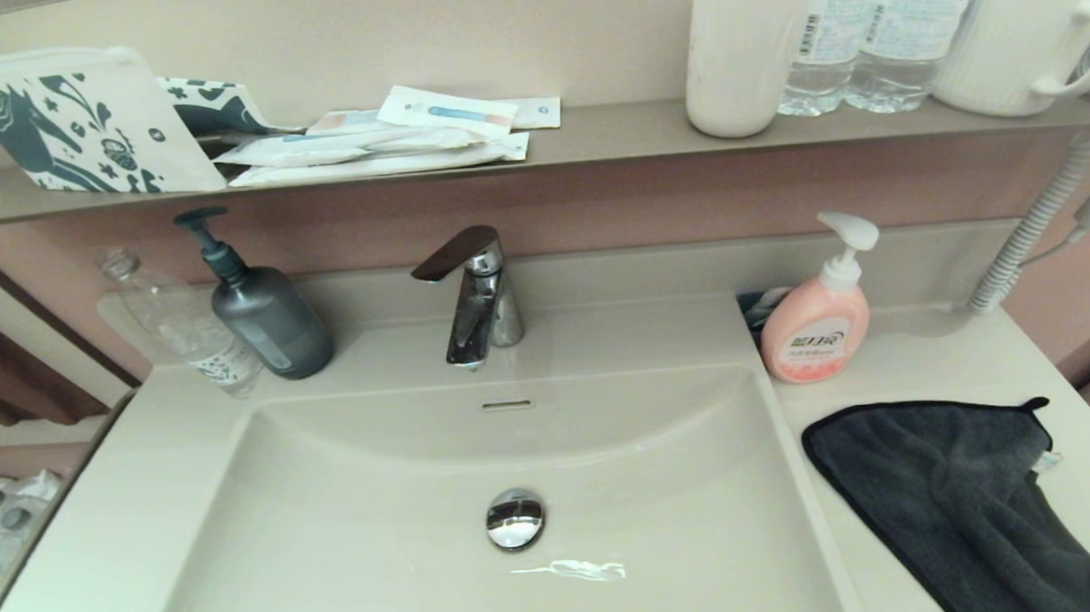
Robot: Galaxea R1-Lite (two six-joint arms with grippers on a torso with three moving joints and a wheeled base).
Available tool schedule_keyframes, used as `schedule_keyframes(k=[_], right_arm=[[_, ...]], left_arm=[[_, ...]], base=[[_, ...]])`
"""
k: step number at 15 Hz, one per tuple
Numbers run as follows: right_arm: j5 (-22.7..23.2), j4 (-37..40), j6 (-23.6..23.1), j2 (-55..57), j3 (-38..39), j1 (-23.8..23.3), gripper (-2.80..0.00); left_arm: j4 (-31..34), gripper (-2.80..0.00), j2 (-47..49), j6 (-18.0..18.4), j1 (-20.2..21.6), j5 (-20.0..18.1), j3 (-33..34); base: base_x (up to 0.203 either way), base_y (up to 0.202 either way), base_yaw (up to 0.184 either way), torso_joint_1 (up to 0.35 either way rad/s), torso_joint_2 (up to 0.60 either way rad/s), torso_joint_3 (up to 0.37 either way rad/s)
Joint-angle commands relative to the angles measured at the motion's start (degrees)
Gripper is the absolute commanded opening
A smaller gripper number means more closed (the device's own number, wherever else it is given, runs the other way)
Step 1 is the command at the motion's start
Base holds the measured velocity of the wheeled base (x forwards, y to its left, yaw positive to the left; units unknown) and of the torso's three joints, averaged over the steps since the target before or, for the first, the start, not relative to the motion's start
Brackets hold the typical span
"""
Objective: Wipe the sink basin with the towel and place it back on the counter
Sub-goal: Turn on the faucet
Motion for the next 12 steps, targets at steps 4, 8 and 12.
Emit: schedule_keyframes(k=[4,8,12], right_arm=[[0.0,0.0,0.0,0.1,0.0,0.0,-2.8],[0.0,0.0,-0.1,0.1,0.0,0.0,-2.8],[0.0,0.0,0.0,0.1,0.0,0.0,-2.8]], left_arm=[[0.0,-2.8,0.1,-0.1,0.0,0.1,0.0],[0.0,-2.8,0.1,-0.1,0.0,0.1,0.0],[0.0,-2.8,0.1,-0.2,0.0,0.2,-0.1]], base=[[0.0,0.0,0.0,0.0,0.0,0.0],[0.0,0.0,0.0,0.0,0.0,0.0],[0.0,0.0,0.0,0.0,0.0,0.0]])
